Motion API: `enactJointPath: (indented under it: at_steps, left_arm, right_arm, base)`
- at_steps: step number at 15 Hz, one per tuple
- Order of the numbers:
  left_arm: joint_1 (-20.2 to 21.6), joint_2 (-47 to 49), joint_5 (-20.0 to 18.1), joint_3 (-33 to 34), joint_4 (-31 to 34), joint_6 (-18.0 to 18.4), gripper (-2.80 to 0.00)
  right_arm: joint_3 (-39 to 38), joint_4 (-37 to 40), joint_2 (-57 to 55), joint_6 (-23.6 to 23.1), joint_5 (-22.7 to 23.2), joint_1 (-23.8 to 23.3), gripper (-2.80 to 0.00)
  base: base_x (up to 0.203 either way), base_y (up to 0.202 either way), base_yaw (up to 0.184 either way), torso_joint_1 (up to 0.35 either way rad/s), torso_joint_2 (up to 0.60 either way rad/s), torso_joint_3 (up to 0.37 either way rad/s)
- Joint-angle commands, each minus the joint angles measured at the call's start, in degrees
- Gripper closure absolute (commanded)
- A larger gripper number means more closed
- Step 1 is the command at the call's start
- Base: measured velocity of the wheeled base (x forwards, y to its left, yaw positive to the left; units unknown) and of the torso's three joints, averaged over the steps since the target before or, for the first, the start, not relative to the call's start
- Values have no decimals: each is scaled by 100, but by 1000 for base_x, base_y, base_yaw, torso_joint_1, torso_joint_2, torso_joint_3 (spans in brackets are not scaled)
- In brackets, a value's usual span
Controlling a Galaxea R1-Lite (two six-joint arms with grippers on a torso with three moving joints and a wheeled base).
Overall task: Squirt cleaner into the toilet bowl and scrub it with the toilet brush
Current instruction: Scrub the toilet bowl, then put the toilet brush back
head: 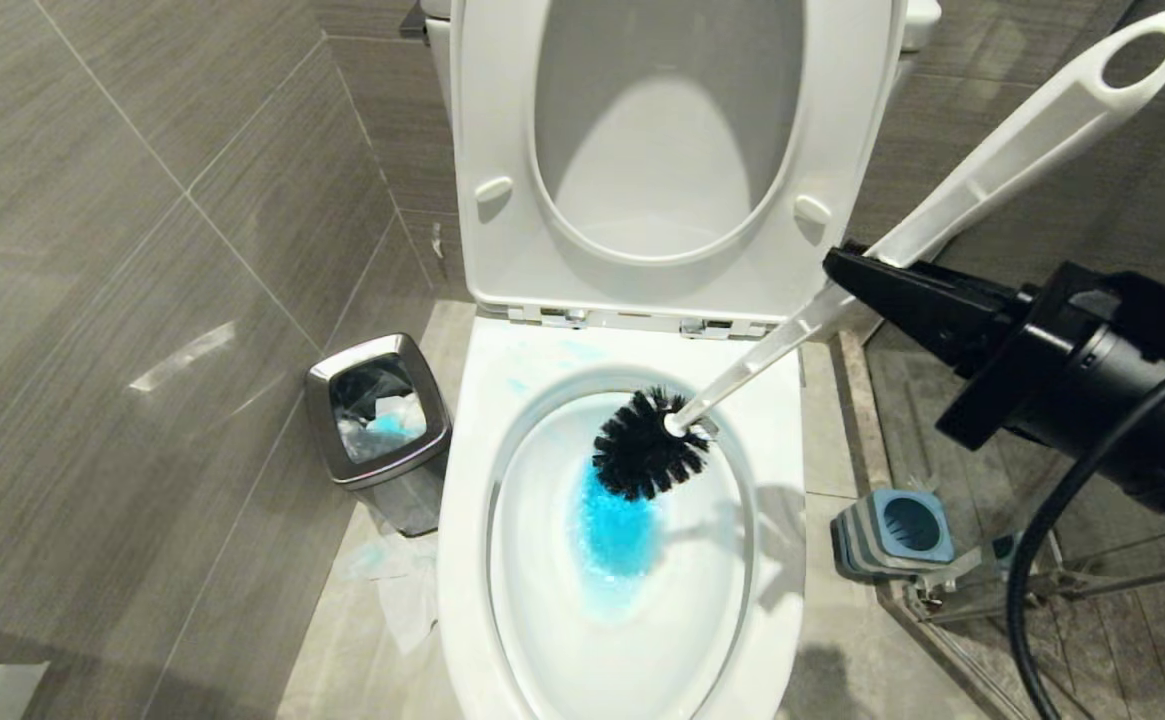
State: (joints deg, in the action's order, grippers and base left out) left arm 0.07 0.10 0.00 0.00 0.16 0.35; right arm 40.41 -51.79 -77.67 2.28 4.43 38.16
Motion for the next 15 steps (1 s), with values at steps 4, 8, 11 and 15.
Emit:
enactJointPath:
  at_steps: [4, 8, 11, 15]
  left_arm:
    - [1, -1, 0, 0, 2, 0, 0]
    - [1, -1, 0, 0, 2, 0, 0]
    - [1, -1, 0, 2, 2, 0, 0]
    - [1, -1, 0, 0, 2, 0, 0]
  right_arm:
    - [725, 2573, 839, -22, 420, -583, 0]
    - [929, 2818, 849, -43, 1375, -1182, 0]
    - [1094, 2753, 676, -37, 1551, -1220, 0]
    - [689, 2281, 338, -320, 1540, -1154, 0]
  base:
    - [0, 0, 0, 0, 0, 0]
    - [0, 0, 0, 0, 0, 0]
    - [0, 0, 0, 0, 0, 0]
    - [0, 0, 0, 0, 0, 0]
